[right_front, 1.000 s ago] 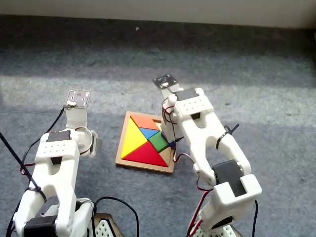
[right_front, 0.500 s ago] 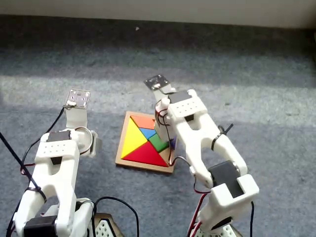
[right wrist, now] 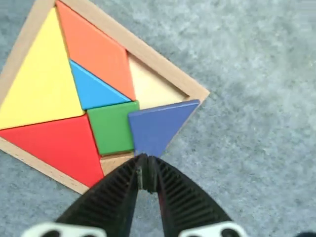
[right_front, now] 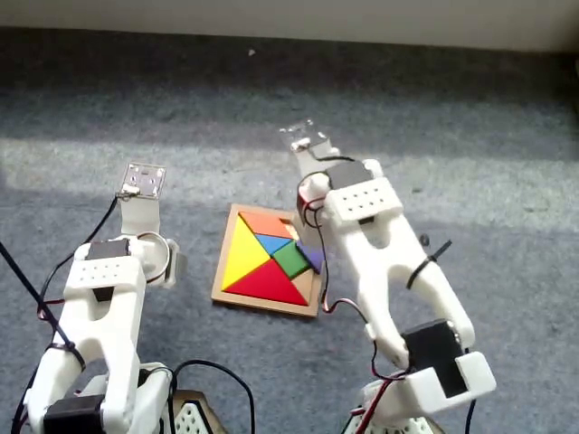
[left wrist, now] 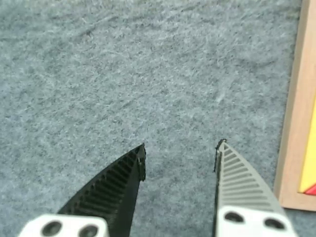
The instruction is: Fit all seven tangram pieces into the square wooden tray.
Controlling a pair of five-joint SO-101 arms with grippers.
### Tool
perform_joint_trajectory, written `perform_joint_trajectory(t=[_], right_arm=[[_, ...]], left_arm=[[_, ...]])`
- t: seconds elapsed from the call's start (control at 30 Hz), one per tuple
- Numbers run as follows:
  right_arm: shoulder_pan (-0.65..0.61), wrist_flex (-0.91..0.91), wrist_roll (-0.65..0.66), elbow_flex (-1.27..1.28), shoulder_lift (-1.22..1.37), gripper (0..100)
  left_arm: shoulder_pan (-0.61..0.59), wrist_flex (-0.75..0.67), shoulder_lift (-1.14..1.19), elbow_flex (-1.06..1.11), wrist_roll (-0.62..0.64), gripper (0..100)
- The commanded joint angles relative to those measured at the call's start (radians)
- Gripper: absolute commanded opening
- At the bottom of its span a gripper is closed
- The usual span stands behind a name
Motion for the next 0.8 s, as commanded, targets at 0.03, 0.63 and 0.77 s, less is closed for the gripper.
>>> perform_joint_trajectory(t=[0.03, 0.63, 0.77], right_arm=[[0.053, -0.031, 0.048, 0.064, -0.054, 0.6], [-0.033, -0.145, 0.107, 0.137, 0.148, 0.6], [-0.074, -0.145, 0.104, 0.12, 0.148, 0.6]], left_arm=[[0.002, -0.012, -0.019, -0.007, 0.005, 24], [0.002, -0.015, -0.019, -0.007, 0.005, 24], [0.002, -0.015, -0.019, -0.007, 0.005, 24]])
